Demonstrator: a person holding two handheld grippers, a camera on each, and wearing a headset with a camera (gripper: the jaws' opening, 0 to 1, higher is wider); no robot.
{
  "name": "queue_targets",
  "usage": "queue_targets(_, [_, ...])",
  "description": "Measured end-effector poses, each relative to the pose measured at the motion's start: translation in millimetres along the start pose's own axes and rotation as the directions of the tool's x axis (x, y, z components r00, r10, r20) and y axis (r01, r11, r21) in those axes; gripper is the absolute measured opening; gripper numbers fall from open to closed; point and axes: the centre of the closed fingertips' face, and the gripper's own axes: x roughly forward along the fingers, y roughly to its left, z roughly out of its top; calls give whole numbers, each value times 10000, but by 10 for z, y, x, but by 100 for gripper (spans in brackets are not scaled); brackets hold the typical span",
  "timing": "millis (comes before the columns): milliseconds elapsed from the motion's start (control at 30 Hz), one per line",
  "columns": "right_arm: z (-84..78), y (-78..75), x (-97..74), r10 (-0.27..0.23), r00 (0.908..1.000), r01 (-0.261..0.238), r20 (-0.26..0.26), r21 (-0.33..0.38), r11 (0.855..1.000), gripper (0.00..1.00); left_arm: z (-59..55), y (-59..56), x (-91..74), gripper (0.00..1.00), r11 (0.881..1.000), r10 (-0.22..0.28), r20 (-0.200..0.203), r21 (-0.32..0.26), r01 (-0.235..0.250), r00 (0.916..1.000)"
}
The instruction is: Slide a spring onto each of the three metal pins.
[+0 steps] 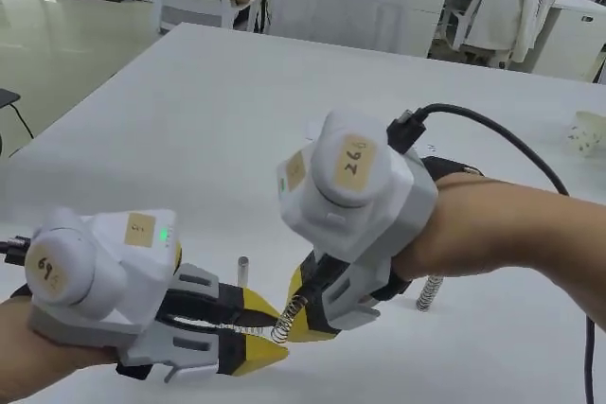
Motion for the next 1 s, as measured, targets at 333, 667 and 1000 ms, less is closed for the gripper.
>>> queue_targets(333, [-106,-83,-73,-161,9998,164,-129,218,9996,9,-48,55,-71,10,9994,263,-27,-225,-263,9997])
queue_targets(667, [-282,-232,-226,-481,9977,503,-477,456,9977,9,-141,101,-191,19,9949,800,-98,-616,-804,9967])
queue_targets(1000, [-453,-353,-333,-728,9932,783,-911,589,9952,9,-270,160,-328,25,9865,1299,-223,-973,-1314,9913])
